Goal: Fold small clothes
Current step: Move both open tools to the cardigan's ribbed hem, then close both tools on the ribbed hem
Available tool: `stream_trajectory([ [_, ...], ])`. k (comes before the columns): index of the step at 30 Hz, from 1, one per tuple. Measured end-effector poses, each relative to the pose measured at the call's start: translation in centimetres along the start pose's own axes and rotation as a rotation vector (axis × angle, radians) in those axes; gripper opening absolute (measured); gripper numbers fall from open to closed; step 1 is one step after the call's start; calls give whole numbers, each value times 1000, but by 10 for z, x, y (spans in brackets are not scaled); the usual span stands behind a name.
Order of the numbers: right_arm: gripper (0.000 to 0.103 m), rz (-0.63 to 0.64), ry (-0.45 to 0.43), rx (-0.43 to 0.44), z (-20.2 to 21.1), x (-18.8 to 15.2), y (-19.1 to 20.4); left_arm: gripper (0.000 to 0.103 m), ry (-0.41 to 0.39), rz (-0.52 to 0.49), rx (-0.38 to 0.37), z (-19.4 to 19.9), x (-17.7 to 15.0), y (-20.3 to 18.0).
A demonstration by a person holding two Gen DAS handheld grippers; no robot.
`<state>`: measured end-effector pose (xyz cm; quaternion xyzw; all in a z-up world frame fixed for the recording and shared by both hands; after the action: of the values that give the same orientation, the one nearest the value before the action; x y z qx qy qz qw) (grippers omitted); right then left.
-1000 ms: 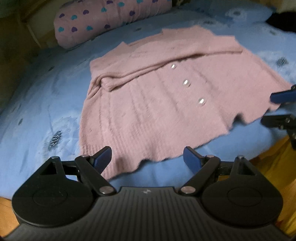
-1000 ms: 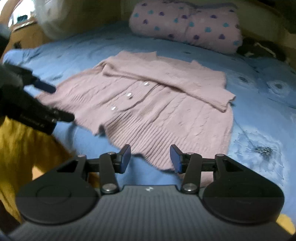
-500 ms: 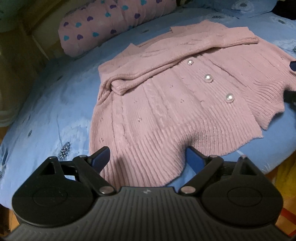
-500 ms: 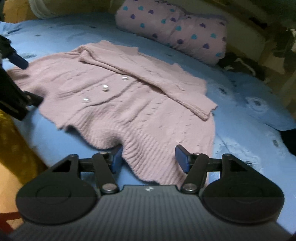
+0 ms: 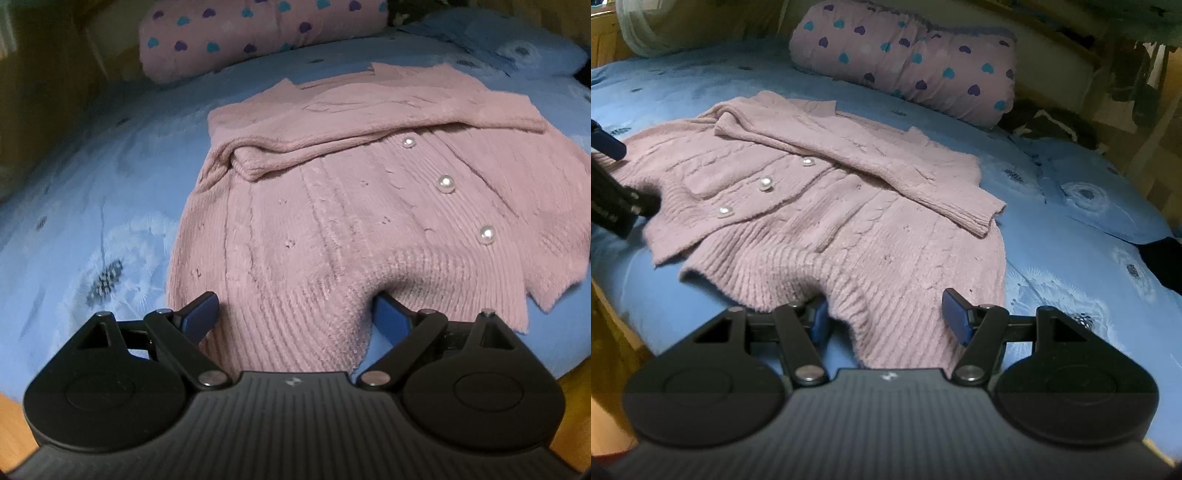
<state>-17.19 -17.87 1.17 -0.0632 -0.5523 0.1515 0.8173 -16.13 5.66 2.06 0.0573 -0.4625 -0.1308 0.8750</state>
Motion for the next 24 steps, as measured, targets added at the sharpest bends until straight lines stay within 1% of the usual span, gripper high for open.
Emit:
stream_trajectory([
  [7,64,13,10,0,8,1,-3,93,-5,43,14,2,-4,1],
  [12,63,7,4,-1,-2,0,-2,93,-32,58,22,0,-6,2],
  [13,63,-2,3,-1,-5,0,-3,91,-36,62,19,0,-6,2],
  [14,59,-12,2,2,-6,0,-4,86,-41,71,14,0,-6,3],
  [15,54,-25,2,12,-8,0,-5,84,-48,79,6,1,-5,3],
  [17,34,-42,-1,25,-9,1,-7,75,-63,80,3,3,-5,1],
  [18,30,-40,-2,21,-10,1,-6,72,-72,75,2,4,-5,0],
  [21,21,-17,-10,8,-12,1,-3,55,-95,68,1,7,-3,-3],
  [23,12,-14,-14,6,-12,1,-3,35,-107,76,-1,8,-2,-3],
  [24,11,-13,-17,3,-12,2,-4,29,-109,86,-3,9,-1,-1],
])
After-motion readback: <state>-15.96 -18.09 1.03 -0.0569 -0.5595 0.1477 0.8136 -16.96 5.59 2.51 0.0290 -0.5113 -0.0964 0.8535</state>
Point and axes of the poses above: each gripper's, at about its wrist camera, not at the fingertips, and z roughly against the way its jaws point, y to its left, x to its top, the point moved 1 cm from there along -z, roughly the way its jaws point, and after that the axes turned 13 degrees about -y, right-handed, at the moved point
